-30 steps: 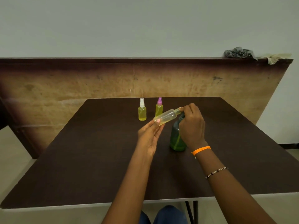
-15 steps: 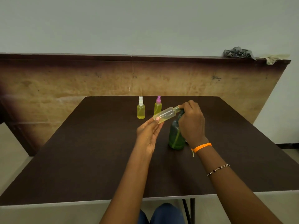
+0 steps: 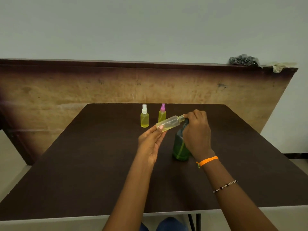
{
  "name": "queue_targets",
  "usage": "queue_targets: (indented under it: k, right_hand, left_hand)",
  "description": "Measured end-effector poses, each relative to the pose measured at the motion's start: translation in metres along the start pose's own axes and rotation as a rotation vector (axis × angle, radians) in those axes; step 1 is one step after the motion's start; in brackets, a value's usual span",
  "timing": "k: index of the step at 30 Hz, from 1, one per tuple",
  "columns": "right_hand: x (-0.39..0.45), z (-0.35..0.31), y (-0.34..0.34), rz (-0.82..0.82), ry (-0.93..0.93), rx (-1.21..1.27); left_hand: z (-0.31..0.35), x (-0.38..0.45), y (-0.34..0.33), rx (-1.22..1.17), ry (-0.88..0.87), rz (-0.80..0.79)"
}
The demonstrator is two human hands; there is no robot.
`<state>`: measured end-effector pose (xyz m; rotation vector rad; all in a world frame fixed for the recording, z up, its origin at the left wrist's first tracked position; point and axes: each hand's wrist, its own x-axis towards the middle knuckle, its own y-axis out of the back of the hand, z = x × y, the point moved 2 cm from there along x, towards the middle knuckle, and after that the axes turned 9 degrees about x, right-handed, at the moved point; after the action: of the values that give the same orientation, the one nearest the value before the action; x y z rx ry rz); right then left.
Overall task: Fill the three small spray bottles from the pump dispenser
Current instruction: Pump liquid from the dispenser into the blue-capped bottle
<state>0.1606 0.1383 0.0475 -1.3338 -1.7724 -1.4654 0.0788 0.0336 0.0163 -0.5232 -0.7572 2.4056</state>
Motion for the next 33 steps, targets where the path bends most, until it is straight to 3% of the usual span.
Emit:
queue_targets:
  k: [10,33]
  right_hand:
    - [-0.017,0.01,-0.012,0.101,-0.019,-0.063]
    - [0.001,-0.004,0.006,0.019,-0.093,-0.026]
  left_hand:
    - [-0.006,0.004,0.006,-0.005,0.018,-0.004]
    - [-0.003,0.0,0.0,-0.023,0.031,-0.005]
